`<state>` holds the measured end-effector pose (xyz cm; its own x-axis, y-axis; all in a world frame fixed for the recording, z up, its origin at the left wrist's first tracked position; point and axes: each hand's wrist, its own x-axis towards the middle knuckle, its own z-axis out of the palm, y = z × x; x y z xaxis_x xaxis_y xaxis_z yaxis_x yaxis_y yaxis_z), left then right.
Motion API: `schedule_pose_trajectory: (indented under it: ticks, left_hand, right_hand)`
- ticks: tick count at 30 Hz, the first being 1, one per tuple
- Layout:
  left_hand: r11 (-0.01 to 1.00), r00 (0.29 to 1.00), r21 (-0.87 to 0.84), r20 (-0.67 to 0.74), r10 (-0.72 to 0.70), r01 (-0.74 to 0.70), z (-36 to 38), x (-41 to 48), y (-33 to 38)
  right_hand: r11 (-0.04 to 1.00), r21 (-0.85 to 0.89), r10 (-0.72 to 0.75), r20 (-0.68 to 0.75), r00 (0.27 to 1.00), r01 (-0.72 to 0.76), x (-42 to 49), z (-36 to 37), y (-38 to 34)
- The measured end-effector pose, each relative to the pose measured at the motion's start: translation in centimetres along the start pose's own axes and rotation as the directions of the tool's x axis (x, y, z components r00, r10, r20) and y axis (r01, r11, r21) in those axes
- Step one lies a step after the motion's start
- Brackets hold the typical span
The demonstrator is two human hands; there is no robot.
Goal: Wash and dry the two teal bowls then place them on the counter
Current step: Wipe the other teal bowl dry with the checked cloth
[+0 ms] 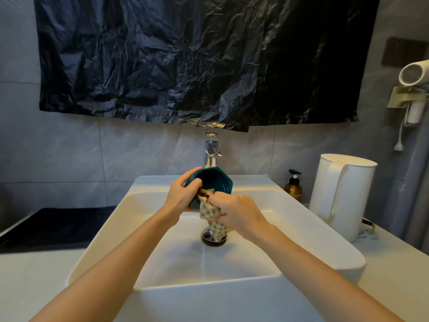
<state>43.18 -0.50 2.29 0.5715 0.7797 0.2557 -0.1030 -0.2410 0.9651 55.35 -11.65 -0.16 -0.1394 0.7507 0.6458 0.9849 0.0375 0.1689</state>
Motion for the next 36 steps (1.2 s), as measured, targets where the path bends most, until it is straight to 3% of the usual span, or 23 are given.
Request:
schedule_pose_trajectory:
  ticks: [5, 10, 11, 16, 18, 20, 23, 29, 31, 33, 36]
  left_hand:
    - [0.994, 0.999, 0.11, -0.041, 0.028, -0.024, -0.5, 0.4, -0.2]
    - [0.978, 0.999, 0.21, -0.053, 0.008, 0.004, -0.6, 0.3, -0.6]
    - [0.974, 0.998, 0.228, -0.055, 0.007, 0.005, -0.7, 0.4, -0.6]
    - [0.953, 0.999, 0.299, -0.031, -0.028, 0.036, -1.0, 0.1, -0.3]
    - [0.952, 0.999, 0.306, -0.037, -0.017, 0.027, -0.9, 0.1, -0.1]
    - [0.952, 0.998, 0.305, -0.06, -0.007, 0.025, -0.8, 0.0, 0.0]
    - [0.946, 0.997, 0.325, -0.073, 0.006, 0.018, -1.0, -0.1, -0.2]
    - [0.944, 0.996, 0.32, -0.005, -0.085, 0.082, -1.4, -0.1, 0.2]
    - [0.958, 0.994, 0.27, 0.029, -0.106, 0.094, -1.4, 0.0, 0.5]
    - [0.976, 0.993, 0.19, 0.036, -0.112, 0.103, -1.2, 0.0, 0.6]
    - [0.994, 0.993, 0.025, 0.057, -0.106, 0.104, -0.4, -0.4, 0.2]
  right_hand:
    - [0.971, -0.238, 0.004, 0.101, 0.995, 0.02, -0.2, -0.8, 0.6]
    - [0.996, 0.057, 0.053, 0.249, 0.967, -0.07, 0.1, -0.2, -2.4]
    - [0.997, 0.052, 0.04, 0.246, 0.968, -0.054, 0.1, -0.3, -2.3]
    - [0.966, -0.254, 0.031, 0.284, 0.958, 0.044, -0.2, -0.4, 0.3]
    - [0.954, -0.298, 0.05, 0.305, 0.951, 0.046, -0.1, -0.7, -0.2]
    - [0.972, -0.232, 0.017, 0.273, 0.962, 0.049, 0.2, -0.6, -1.4]
    - [0.999, 0.034, 0.013, 0.341, 0.94, -0.026, 0.5, -0.6, -2.7]
    - [0.964, -0.248, -0.041, 0.237, 0.971, 0.101, -0.2, -0.7, 0.2]
    - [0.949, -0.29, -0.04, 0.284, 0.958, 0.125, -0.2, -0.9, 0.1]
    - [0.949, -0.291, -0.049, 0.251, 0.967, 0.124, -0.1, -0.9, -0.6]
    - [0.985, -0.172, 0.023, 0.108, 0.994, -0.005, 0.3, -0.7, -1.2]
